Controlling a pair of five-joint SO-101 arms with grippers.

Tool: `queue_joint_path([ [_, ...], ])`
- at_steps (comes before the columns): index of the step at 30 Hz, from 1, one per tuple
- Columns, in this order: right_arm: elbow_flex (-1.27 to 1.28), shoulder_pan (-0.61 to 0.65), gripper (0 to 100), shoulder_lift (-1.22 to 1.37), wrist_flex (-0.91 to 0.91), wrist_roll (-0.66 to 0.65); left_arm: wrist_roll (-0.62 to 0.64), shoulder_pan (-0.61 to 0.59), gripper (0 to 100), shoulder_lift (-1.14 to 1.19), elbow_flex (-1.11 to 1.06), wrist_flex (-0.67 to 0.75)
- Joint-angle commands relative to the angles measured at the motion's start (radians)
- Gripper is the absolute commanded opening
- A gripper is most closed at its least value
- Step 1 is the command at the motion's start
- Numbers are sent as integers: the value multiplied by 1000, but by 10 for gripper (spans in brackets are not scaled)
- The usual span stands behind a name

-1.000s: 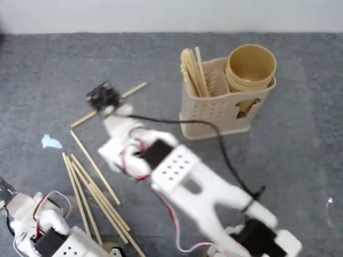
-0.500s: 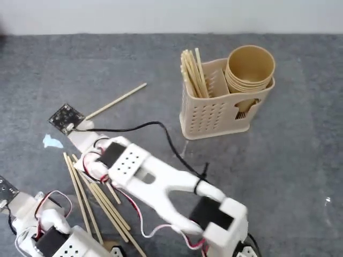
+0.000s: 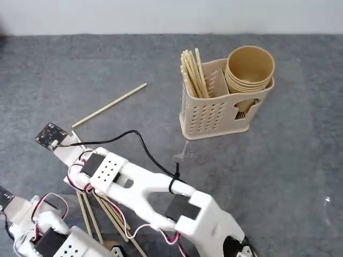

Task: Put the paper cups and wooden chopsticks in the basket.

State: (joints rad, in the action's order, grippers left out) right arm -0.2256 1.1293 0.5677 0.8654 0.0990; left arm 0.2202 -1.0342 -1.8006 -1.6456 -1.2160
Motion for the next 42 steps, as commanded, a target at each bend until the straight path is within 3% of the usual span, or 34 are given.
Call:
queue_joint_path([
  [1,-86,5,122,25,5,0,-6,-6,13,-11,7,23],
  [16,-118,-19,120,173,10,-78,-6,-6,13,-11,7,23],
  [21,-152,-48,2,182,110,-78,-6,-5,13,-11,7,23],
  [31,-293,-94,9,173,321,-78,-6,-3,13,-11,5,23],
  [42,-660,-131,8,171,631,-78,-6,0,13,-11,5,23],
])
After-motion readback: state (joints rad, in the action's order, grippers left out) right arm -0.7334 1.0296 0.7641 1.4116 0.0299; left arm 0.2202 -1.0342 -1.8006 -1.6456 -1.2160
